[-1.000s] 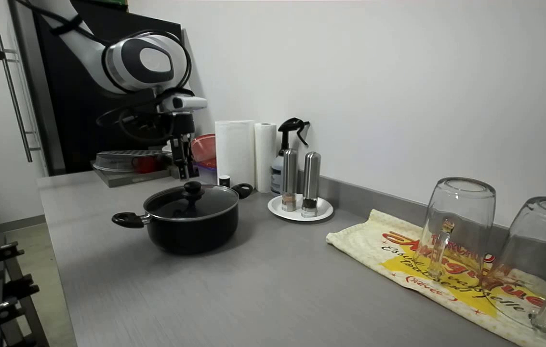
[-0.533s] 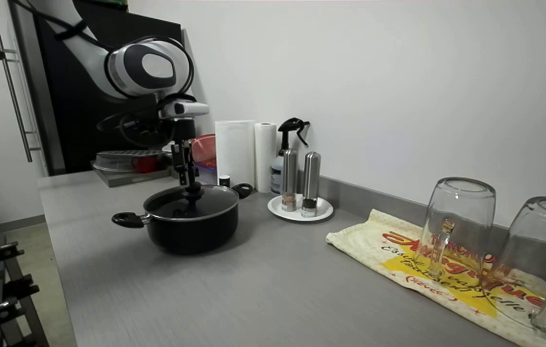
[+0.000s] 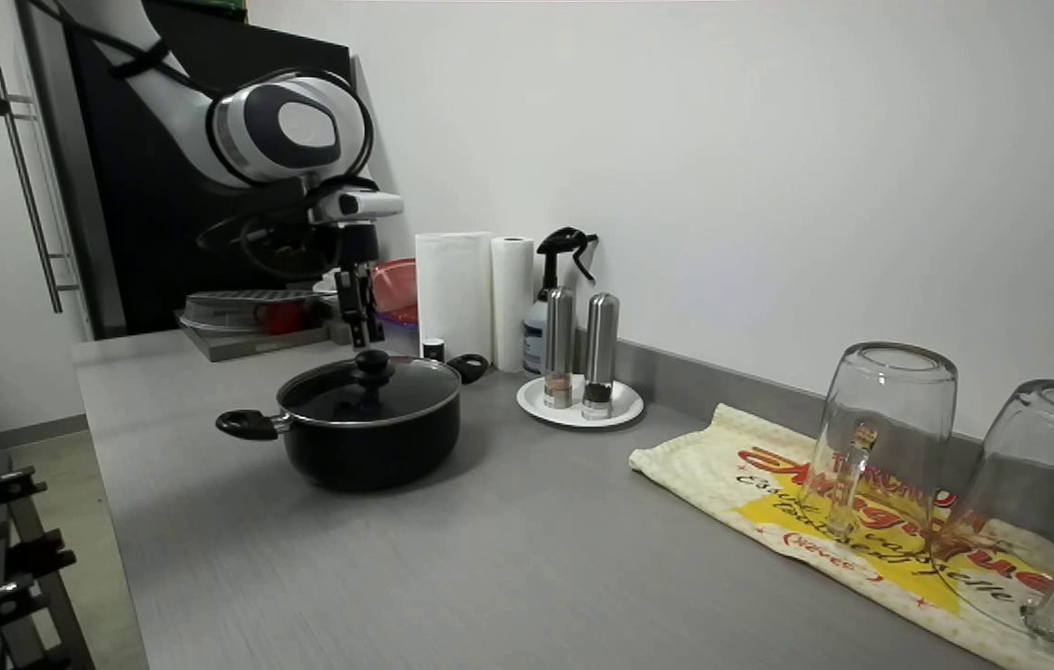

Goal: Take the glass lid off the black pot

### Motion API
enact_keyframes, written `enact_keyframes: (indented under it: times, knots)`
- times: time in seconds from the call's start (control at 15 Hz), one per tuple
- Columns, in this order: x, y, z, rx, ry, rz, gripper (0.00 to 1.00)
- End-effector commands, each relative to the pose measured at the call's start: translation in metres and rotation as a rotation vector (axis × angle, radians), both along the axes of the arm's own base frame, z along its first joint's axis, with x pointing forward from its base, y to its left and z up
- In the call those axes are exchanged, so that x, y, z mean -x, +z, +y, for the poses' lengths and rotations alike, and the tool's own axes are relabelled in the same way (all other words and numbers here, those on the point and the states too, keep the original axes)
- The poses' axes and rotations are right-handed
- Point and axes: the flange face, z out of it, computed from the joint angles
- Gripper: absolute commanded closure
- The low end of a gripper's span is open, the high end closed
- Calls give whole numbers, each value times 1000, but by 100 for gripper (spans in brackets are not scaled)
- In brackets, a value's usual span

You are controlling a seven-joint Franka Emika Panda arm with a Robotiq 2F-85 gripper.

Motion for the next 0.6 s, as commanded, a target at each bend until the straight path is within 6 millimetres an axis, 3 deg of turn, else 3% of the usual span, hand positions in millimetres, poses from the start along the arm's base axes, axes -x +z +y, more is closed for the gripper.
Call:
enact_keyframes:
  times: [0.0, 0.53]
  knots:
    - [-15, 0, 4, 1, -7, -29, 0]
    - [-21, -17, -1, -1, -25, -7, 0]
